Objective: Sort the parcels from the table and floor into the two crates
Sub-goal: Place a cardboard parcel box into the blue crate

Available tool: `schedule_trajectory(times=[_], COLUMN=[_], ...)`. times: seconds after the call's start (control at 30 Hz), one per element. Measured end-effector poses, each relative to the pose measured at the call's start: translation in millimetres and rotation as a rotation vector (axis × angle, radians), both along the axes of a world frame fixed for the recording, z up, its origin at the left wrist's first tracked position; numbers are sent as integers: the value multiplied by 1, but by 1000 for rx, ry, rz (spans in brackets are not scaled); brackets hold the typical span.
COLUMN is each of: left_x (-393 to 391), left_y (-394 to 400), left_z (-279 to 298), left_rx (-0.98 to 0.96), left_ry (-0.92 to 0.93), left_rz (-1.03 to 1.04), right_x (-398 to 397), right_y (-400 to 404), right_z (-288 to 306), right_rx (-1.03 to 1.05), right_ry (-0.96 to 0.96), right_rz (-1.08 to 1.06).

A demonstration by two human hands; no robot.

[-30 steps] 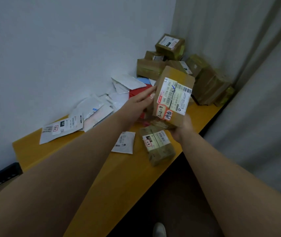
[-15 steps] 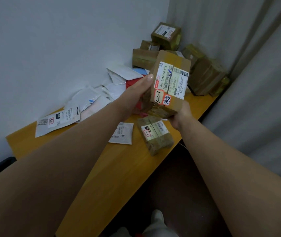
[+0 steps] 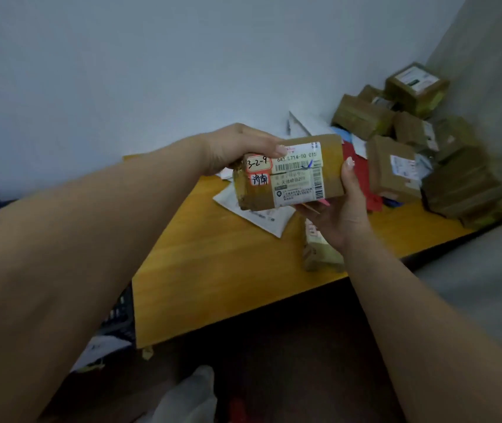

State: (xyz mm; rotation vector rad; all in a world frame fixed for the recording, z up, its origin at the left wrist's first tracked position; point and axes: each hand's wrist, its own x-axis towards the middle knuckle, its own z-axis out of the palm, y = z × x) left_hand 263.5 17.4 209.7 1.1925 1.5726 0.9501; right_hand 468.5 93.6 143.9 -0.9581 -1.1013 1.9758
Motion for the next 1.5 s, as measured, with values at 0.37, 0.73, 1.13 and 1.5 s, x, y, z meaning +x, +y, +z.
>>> schedule_trajectory(times=[0.37,0.73,1.13,1.5], left_x=[-19,-144,-307,-392], left_y=[-167,-390,-631,-642], left_z=[-14,-71,-160,-218], left_rx=[-114,-166,-367,-704], left_ry=[10,-298,-371,-235], left_rz=[283,721,1020,988], right_x=[-53,-242,-432,-524], right_y=[-99,-267,-541,-583], right_z=[-17,-31,-111,-179], right_rx=[-72,53,-158,70], right_ry=[-27,-272,-508,-602], right_rz=[336,663,1036,981])
